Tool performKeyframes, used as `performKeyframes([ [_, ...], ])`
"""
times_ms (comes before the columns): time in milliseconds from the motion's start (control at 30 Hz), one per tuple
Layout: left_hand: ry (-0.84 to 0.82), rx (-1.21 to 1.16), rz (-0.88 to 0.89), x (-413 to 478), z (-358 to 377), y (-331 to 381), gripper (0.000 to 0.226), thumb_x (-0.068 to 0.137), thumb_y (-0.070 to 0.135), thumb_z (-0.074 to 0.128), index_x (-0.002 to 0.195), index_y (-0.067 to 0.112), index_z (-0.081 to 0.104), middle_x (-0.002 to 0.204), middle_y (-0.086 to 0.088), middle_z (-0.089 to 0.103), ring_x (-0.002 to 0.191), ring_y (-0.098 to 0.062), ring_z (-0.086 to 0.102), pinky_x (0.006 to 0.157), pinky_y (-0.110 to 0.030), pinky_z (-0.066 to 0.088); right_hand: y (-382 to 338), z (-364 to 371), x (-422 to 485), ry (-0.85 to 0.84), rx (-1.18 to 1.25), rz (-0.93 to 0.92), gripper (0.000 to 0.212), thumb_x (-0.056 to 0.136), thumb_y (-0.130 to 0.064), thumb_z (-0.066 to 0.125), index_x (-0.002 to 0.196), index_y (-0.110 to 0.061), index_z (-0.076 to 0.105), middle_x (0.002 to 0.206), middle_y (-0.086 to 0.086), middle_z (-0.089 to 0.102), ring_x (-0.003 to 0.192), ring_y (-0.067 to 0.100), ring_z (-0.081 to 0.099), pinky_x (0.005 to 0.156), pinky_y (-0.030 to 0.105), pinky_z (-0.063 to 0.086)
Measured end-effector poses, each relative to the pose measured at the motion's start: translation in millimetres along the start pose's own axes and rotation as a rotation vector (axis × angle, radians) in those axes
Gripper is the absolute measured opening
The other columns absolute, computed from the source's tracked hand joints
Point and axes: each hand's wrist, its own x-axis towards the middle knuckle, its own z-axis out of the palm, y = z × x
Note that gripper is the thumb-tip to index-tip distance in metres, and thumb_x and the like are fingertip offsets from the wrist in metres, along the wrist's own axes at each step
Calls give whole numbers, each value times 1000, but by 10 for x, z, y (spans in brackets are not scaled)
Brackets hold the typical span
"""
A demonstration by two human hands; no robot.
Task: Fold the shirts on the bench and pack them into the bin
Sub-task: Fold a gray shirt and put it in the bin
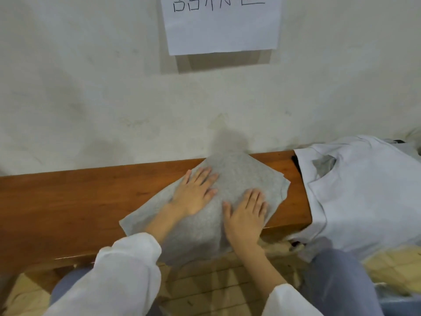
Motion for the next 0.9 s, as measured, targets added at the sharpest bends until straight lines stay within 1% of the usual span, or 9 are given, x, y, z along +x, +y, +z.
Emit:
performKeyframes([
  [167,66,-79,-354,-414,163,157,62,96,54,3,152,28,1,160,-3,-3,147,-22,-5,117,-45,-3,113,-65,222,-125,-109,-357,97,77,-74,-12,150,-9,-11,158,11,-13,146,23,-15,116,37,-13],
  [267,156,-14,-402,-716,150,239,70,88,56,17,140,18,45,141,-17,45,128,-37,42,100,-53,34,187,-219,341,-245,-137,-584,97,75,-74,-7,150,-12,-11,158,7,-17,145,19,-18,115,33,-14],
  [333,220,58,-315,-702,103,134,68,80,59,30,121,15,62,121,-19,58,113,-38,53,94,-51,37,216,-300,479,-297,-140,-663,96,78,-74,3,151,-12,-6,159,4,-11,145,15,-14,115,29,-12],
  [433,217,107,-3,-648,67,-70,67,87,57,32,136,14,48,147,-16,39,140,-34,29,114,-46,9,321,-360,622,-291,-180,-749,97,78,-76,-2,152,-13,-1,160,4,-6,146,13,-10,116,27,-10],
  [500,145,42,120,-639,103,-137,68,95,58,20,151,21,20,160,-5,8,147,-21,-1,117,-37,-8,402,-317,591,-294,-203,-781,101,75,-79,-12,152,-15,-2,160,3,-7,145,12,-12,117,29,-12],
  [567,81,-42,121,-655,158,-157,71,91,63,9,151,27,-4,157,5,-14,144,-12,-19,115,-32,-18,451,-287,529,-289,-205,-783,97,77,-79,-9,151,-16,-7,159,2,-12,145,12,-17,117,31,-12],
  [700,-98,-78,122,-800,122,-159,96,76,83,17,146,29,-21,148,9,-36,135,-9,-37,111,-33,-25,561,-392,402,-321,-263,-909,99,79,-82,9,149,-17,-17,154,0,-26,143,13,-23,116,31,-15],
  [800,-96,38,123,-977,184,-167,104,74,85,22,145,25,-25,148,6,-38,137,-15,-36,111,-34,-26,676,-421,239,-296,-313,-954,99,81,-79,20,147,-15,-18,154,0,-25,143,13,-22,117,31,-15],
  [900,72,126,77,-1106,304,-101,96,83,77,26,152,15,2,159,-6,3,147,-24,3,119,-44,2,675,-396,172,-292,-330,-939,93,79,-79,-1,147,-16,-13,155,2,-16,144,18,-14,120,38,-5],
])
